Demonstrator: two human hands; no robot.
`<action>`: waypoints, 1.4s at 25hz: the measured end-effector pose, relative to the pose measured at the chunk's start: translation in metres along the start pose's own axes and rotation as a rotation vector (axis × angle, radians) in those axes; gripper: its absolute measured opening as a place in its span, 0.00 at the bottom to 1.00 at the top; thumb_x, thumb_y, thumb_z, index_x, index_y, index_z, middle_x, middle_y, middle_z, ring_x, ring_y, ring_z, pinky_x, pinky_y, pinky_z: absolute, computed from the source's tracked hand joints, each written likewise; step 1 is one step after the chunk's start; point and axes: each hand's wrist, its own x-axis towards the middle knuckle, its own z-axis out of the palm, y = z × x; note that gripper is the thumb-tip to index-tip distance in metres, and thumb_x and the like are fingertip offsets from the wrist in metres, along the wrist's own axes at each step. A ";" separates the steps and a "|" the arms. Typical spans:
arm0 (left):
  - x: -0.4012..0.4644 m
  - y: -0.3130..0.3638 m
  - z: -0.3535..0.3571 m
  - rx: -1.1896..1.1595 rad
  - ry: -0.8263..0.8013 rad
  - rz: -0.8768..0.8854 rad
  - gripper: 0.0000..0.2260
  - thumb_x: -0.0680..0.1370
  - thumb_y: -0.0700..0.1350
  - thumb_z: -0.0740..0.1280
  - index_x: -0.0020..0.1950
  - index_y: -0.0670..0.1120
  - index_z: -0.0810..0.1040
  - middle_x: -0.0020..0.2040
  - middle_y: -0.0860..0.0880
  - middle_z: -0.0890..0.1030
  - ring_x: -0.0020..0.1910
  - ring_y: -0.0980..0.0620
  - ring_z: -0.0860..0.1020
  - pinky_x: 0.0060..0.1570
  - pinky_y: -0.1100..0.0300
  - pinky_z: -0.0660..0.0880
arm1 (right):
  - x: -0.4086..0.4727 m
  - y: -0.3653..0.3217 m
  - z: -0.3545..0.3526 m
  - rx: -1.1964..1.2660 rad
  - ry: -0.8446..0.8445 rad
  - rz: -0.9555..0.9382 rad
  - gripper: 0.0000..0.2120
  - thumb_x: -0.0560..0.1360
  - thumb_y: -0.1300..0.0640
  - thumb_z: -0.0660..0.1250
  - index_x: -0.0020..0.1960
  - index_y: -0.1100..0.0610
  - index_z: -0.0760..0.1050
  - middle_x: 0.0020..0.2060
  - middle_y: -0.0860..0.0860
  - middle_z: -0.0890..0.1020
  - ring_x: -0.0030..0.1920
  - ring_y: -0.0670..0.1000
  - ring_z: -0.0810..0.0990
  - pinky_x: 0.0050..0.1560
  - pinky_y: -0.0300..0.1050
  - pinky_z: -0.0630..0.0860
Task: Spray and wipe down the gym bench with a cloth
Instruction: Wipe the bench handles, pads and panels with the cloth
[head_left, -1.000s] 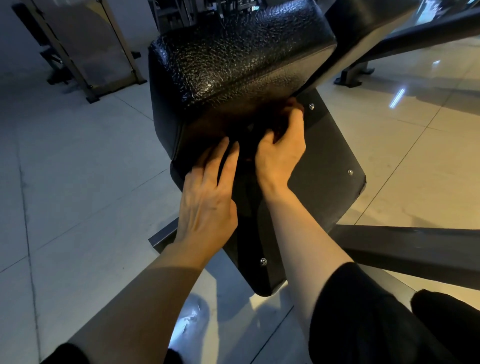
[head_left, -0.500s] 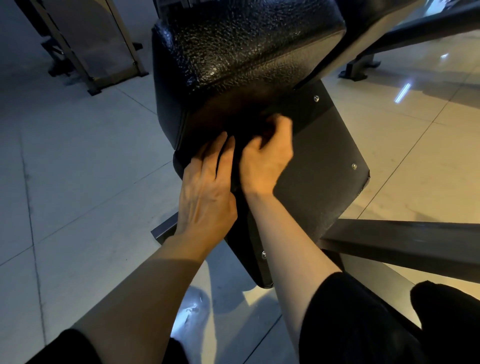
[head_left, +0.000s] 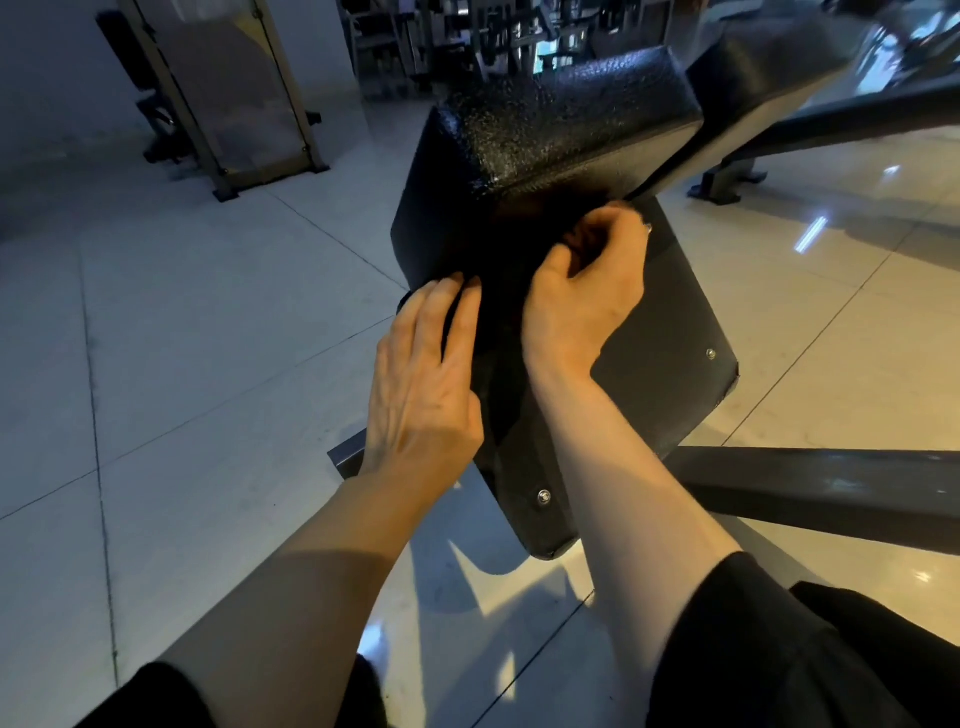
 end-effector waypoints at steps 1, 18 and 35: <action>0.001 0.002 -0.004 -0.008 0.000 0.003 0.38 0.66 0.33 0.72 0.74 0.41 0.60 0.70 0.43 0.60 0.69 0.42 0.62 0.65 0.48 0.68 | -0.004 -0.006 -0.002 -0.005 -0.035 -0.029 0.10 0.66 0.72 0.62 0.47 0.65 0.73 0.43 0.53 0.75 0.42 0.42 0.72 0.45 0.31 0.70; -0.002 0.039 -0.034 -0.341 -0.051 -0.358 0.33 0.73 0.39 0.70 0.74 0.46 0.58 0.70 0.44 0.64 0.67 0.45 0.67 0.63 0.48 0.72 | -0.038 -0.055 -0.041 -0.066 -0.436 0.044 0.13 0.66 0.70 0.68 0.47 0.58 0.75 0.45 0.50 0.77 0.45 0.43 0.75 0.45 0.31 0.70; 0.011 0.072 -0.141 -1.001 -0.227 -0.564 0.09 0.79 0.38 0.63 0.52 0.52 0.76 0.51 0.51 0.79 0.54 0.51 0.78 0.55 0.52 0.79 | -0.017 -0.156 -0.146 -0.253 -0.652 0.325 0.21 0.66 0.64 0.76 0.57 0.54 0.76 0.50 0.50 0.79 0.52 0.49 0.78 0.53 0.44 0.77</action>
